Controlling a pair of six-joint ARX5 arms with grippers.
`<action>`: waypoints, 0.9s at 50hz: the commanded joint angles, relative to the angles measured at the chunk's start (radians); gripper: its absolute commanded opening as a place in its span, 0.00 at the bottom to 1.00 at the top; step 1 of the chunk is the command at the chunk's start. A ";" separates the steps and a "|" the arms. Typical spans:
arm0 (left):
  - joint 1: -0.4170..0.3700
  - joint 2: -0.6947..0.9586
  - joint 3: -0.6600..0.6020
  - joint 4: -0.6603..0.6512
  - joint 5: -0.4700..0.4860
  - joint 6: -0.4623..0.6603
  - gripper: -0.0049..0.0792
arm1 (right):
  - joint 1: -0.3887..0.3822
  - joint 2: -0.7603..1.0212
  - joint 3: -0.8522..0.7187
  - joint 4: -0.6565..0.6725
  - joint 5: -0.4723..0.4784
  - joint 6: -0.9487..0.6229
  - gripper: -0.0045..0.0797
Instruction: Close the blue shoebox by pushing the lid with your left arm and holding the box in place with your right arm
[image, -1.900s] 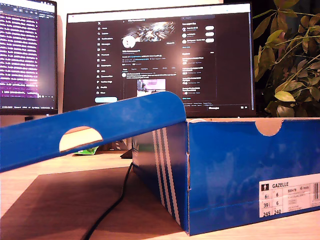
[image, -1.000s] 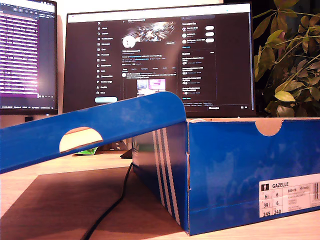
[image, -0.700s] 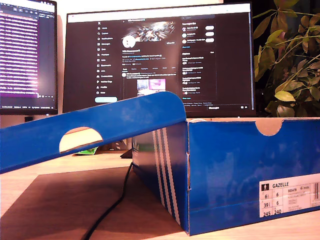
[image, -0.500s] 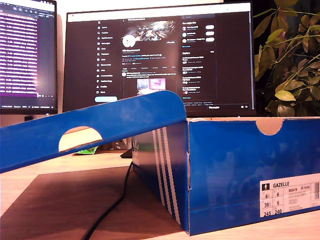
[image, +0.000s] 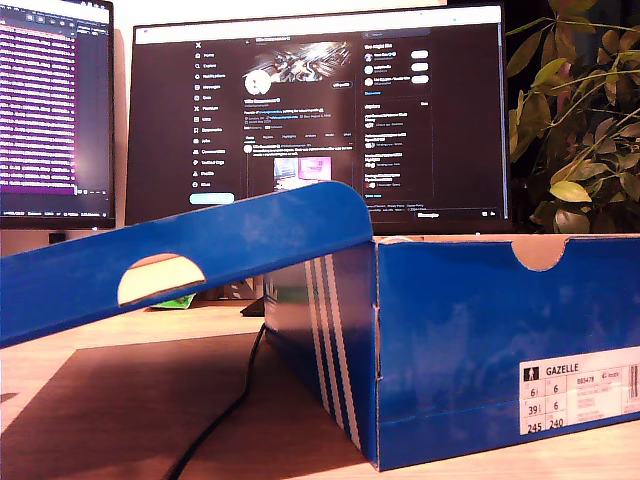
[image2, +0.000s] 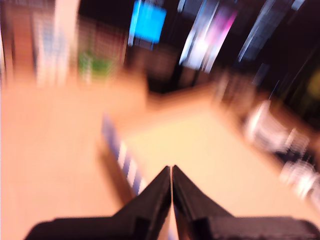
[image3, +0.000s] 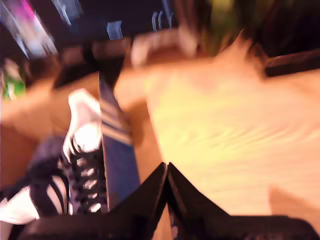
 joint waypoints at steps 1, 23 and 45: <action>0.015 0.054 0.024 -0.008 0.009 0.001 0.04 | 0.003 0.071 0.053 0.010 -0.032 -0.037 0.04; 0.090 0.372 0.029 -0.062 0.155 0.026 0.04 | 0.008 0.586 0.184 0.012 -0.249 -0.137 0.04; 0.092 0.501 0.029 -0.005 0.363 0.019 0.04 | 0.117 0.726 0.184 0.053 -0.291 -0.154 0.04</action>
